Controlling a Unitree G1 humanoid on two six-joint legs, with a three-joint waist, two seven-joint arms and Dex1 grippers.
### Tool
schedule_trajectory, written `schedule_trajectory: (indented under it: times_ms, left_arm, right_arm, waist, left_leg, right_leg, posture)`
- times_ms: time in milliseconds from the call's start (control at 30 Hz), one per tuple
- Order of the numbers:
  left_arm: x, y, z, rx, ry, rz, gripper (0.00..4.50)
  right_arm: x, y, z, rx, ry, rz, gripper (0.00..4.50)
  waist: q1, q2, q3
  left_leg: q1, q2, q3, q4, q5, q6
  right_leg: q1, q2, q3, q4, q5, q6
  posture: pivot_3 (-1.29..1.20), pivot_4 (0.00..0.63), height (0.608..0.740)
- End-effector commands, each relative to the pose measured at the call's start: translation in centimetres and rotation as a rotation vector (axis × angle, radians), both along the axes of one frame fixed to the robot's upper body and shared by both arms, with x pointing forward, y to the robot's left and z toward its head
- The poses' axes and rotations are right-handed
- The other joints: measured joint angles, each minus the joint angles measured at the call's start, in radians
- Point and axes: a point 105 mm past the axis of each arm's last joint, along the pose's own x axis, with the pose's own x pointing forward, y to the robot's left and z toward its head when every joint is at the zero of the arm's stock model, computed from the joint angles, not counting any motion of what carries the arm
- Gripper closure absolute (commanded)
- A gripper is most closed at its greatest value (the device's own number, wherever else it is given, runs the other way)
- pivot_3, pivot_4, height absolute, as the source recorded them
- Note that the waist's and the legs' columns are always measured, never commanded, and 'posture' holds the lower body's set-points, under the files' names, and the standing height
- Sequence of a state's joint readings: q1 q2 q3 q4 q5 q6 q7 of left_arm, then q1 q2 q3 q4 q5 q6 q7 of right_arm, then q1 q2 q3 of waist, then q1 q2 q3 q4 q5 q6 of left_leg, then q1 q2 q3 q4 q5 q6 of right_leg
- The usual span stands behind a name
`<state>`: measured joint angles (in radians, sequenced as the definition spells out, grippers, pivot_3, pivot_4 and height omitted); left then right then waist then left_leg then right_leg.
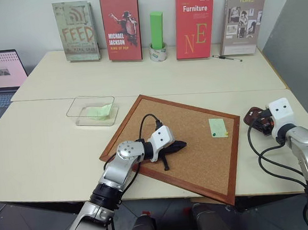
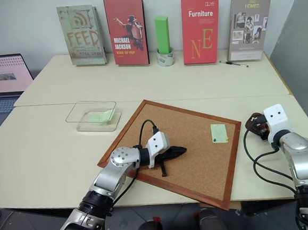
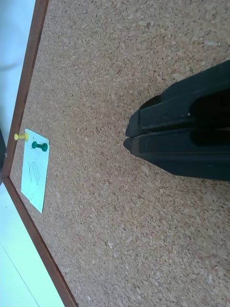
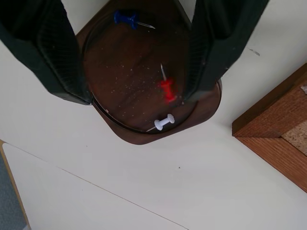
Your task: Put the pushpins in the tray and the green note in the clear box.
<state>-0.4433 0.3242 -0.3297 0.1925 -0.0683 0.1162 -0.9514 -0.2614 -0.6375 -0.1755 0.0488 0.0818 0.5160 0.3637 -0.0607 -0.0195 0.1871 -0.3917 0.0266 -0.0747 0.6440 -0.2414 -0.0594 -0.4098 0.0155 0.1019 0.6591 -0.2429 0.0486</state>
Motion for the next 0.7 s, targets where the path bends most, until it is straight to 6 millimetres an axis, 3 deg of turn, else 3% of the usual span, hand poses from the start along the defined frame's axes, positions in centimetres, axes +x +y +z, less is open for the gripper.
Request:
schedule_trajectory:
  times_ms: [33,233,367,500,700]
  left_arm:
    - [0.0,0.6,-1.2,0.05,0.026,0.01,4.5]
    - [0.0,0.6,-1.2,0.05,0.026,0.007,4.5]
    - [0.0,0.5,-1.3,0.049,0.025,0.006,4.5]
    - [0.1,0.6,-1.3,0.049,0.026,0.006,4.5]
    - [0.0,0.5,-1.5,0.053,0.029,0.003,4.5]
  right_arm:
    - [0.1,-0.4,2.3,0.005,-0.086,-0.02,1.42]
    - [-0.4,-0.5,3.9,0.035,-0.145,-0.027,1.42]
    - [-1.8,2.3,5.2,0.151,-0.188,0.117,1.42]
    - [-4.4,6.7,4.1,0.224,-0.131,0.324,1.42]
    - [-5.4,9.6,1.4,0.268,-0.098,0.342,1.42]
  waist:
    - [0.0,0.0,0.0]
    - [0.0,0.0,0.0]
    - [0.0,0.0,0.0]
    - [0.002,0.0,0.0]
    - [0.0,0.0,0.0]
  left_leg:
    - [0.0,0.0,0.0,0.0,0.0,0.0]
    - [0.0,0.0,0.0,0.0,0.0,0.0]
    - [0.0,0.0,0.0,0.0,0.0,0.0]
    - [0.0,0.0,-0.001,-0.001,0.0,0.0]
    - [0.0,0.0,-0.001,0.0,0.0,0.0]
  right_leg:
    - [0.0,0.0,0.0,0.0,0.0,0.0]
    - [0.0,0.0,0.0,0.0,0.0,0.0]
    - [0.0,0.0,0.0,0.0,0.0,0.0]
    - [0.0,0.0,-0.001,0.0,0.0,0.0]
    - [0.0,0.0,0.0,-0.001,-0.001,-0.002]
  posture:
    - [0.0,0.15,0.74]
    - [0.0,0.15,0.74]
    - [0.0,0.15,0.74]
    - [0.0,0.15,0.74]
    - [0.0,0.15,0.74]
